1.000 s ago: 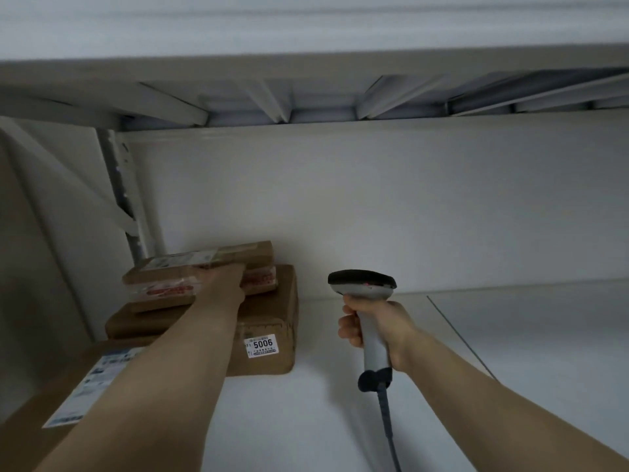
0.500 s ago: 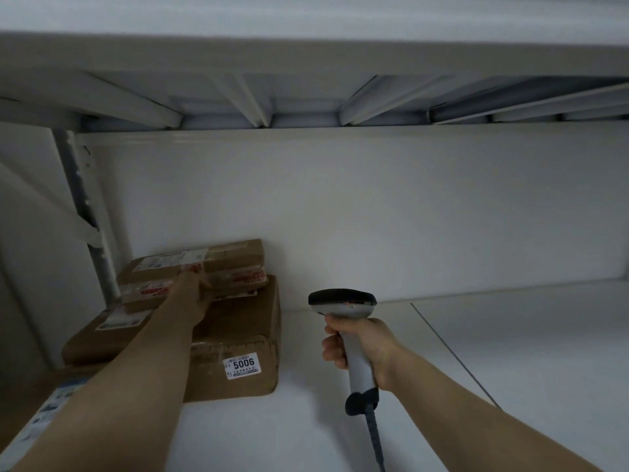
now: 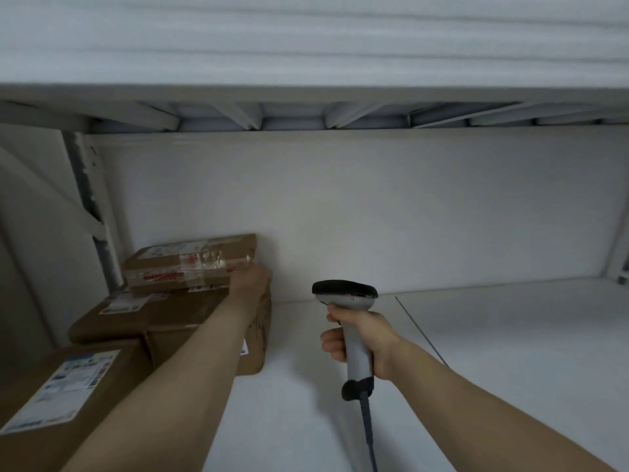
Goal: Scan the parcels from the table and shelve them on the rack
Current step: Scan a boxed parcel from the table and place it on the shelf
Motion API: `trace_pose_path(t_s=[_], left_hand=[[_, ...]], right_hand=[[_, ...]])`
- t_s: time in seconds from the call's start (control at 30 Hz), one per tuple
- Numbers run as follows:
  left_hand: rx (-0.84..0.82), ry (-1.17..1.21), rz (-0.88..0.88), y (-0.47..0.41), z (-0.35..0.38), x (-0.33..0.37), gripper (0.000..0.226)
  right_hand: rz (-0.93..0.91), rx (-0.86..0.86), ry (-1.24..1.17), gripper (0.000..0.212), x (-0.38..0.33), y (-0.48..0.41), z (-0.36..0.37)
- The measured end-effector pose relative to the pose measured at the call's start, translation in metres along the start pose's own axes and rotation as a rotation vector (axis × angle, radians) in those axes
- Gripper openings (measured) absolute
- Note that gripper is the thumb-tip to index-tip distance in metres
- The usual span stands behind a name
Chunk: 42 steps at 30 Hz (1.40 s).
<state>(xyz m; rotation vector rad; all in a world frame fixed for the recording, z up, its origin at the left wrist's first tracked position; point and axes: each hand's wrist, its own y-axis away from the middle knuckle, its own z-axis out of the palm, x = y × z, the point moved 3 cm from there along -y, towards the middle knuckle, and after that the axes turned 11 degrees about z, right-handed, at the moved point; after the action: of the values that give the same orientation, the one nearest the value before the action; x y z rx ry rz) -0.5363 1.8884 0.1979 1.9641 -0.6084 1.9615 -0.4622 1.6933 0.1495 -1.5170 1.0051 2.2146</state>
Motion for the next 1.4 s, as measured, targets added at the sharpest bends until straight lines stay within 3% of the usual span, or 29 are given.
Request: trace_pose_path(t_s=[0.1, 0.27, 0.53, 0.73, 1.07, 1.4], left_hand=[[-0.156, -0.046, -0.018, 0.044, 0.050, 0.009, 0.023], [-0.400, -0.167, 0.022, 0.137, 0.146, 0.010, 0.008], [-0.799, -0.174, 0.025, 0.330, 0.324, -0.006, 0.006], [-1.071, -0.180, 0.010, 0.486, 0.445, -0.012, 0.008], [-1.458, -0.156, 0.040, 0.692, 0.617, -0.014, 0.012], [-1.719, -0.147, 0.009, 0.816, 0.809, -0.014, 0.010]], right_hand=[[-0.009, 0.005, 0.015, 0.030, 0.004, 0.031, -0.028], [-0.022, 0.150, -0.015, 0.028, 0.019, 0.106, -0.117], [-0.021, 0.482, -0.092, 0.014, 0.067, 0.278, -0.320], [-0.035, 0.789, -0.152, 0.017, 0.109, 0.417, -0.442], [0.096, 1.249, -0.204, 0.012, 0.169, 0.606, -0.600], [0.334, 1.584, -0.123, 0.014, 0.176, 0.717, -0.772]])
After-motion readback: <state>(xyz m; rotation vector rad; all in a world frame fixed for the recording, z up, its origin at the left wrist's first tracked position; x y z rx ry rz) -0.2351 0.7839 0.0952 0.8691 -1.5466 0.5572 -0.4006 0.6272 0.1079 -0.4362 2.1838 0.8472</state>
